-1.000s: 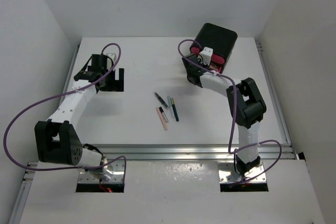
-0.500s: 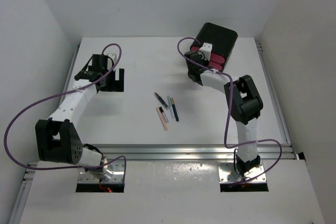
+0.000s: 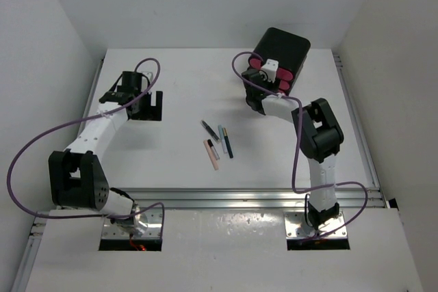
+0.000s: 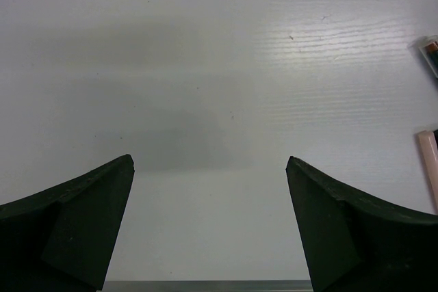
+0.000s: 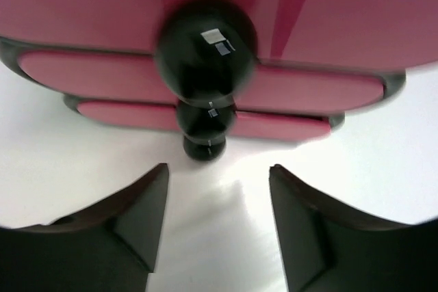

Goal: Organize the makeup

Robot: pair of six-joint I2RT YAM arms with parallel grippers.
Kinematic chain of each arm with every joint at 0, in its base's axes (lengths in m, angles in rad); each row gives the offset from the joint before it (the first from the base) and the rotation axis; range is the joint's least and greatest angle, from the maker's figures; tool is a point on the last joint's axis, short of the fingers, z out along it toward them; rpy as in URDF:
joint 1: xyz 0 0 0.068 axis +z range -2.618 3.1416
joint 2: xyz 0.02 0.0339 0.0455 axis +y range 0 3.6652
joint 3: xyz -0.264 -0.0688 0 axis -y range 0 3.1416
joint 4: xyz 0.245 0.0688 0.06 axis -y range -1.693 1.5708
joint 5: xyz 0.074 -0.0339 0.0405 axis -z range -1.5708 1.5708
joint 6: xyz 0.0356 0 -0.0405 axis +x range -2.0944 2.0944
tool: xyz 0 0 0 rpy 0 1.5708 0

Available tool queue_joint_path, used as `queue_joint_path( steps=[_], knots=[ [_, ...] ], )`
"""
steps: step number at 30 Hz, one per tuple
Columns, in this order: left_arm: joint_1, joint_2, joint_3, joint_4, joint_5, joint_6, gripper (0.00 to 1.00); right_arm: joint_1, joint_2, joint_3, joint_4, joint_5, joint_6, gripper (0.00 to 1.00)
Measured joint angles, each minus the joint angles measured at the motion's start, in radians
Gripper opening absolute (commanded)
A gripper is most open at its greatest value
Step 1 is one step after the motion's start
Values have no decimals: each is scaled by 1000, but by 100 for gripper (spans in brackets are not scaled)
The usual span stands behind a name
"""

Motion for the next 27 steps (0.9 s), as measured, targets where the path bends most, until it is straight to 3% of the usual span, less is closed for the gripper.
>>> queue_joint_path(
  steps=[13,27],
  knots=[
    [0,19,0,0,-1,2,100,-3,24,63,-218,-6,255,65],
    [0,23,0,1,-1,4,100,-6,126,127,-203,30,271,62]
  ],
)
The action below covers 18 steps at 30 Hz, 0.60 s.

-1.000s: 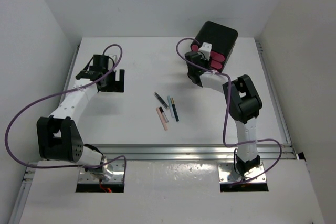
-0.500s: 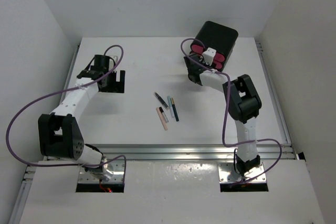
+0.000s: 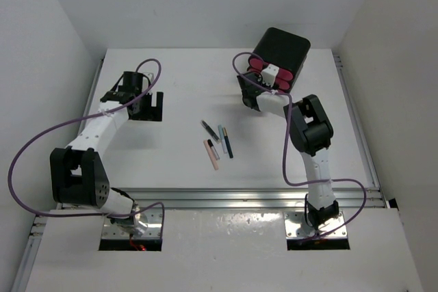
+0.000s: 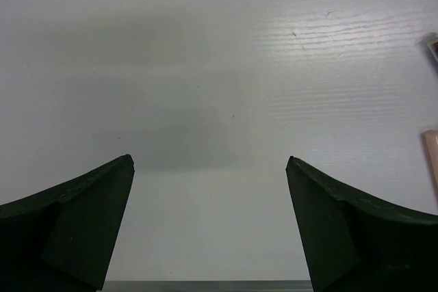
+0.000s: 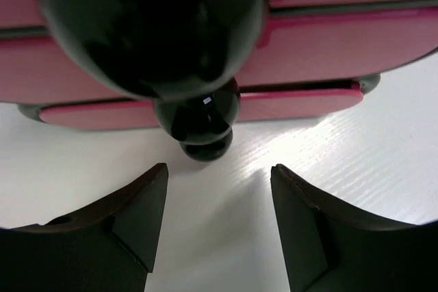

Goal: Organize the makeup

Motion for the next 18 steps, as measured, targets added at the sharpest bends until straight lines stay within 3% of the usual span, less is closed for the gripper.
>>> queue_joint_path(
  steps=[18],
  knots=[
    [0,8,0,0,0,0,100,-4,44,63,57,55,-61,58]
  ],
)
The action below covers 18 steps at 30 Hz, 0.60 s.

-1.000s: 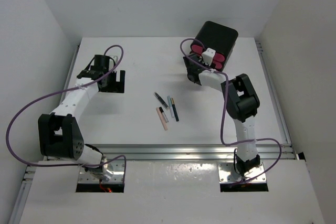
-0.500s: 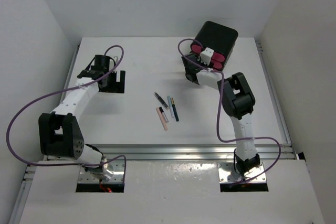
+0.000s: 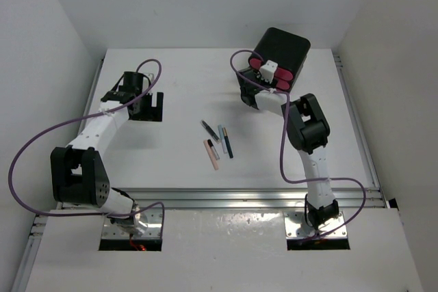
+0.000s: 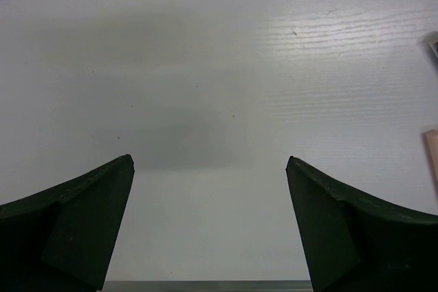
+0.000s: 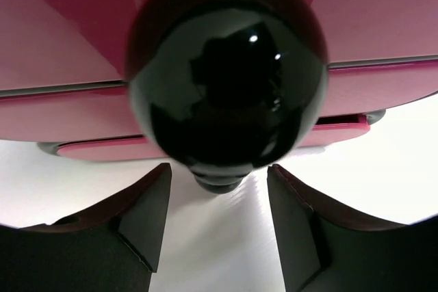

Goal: Organize the makeup

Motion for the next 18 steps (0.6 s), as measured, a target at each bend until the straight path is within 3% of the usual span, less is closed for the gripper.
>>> queue_joint_path(
  steps=[7,13,18],
  knots=[
    [0,0,0,0,0,4,100,-9,33,23,-1,10,-2,54],
    [0,0,0,0,0,4,100,-10,37,31,0,12,-2,34],
    [0,0,0,0,0,4,100,-10,37,31,-2,14,4,8]
  ],
)
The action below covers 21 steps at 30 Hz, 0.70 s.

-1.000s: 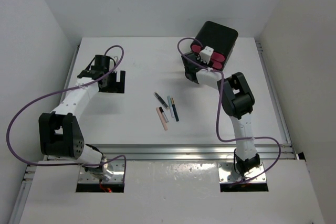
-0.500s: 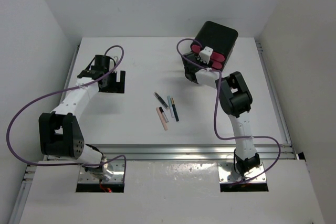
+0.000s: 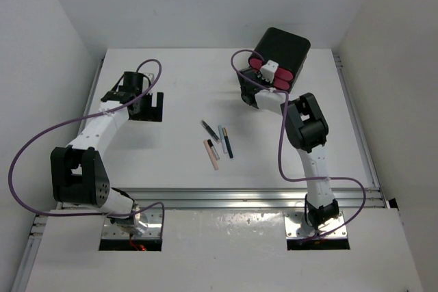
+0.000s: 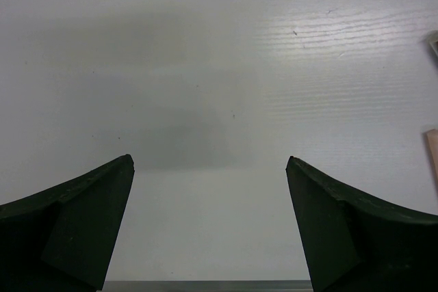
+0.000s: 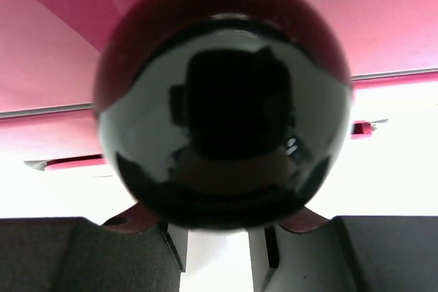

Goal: Organize the makeup

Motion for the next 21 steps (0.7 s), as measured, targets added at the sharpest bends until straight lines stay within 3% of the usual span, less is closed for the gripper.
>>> queue_joint_path(
  steps=[3,14,21],
  knots=[
    [0,0,0,0,0,0,100,0,-1,-1,-5,-1,18,0],
    [0,0,0,0,0,0,100,34,-63,-87,-15,-21,66,0],
    [0,0,0,0,0,0,100,101,-132,-165,-114,-26,133,0]
  ],
)
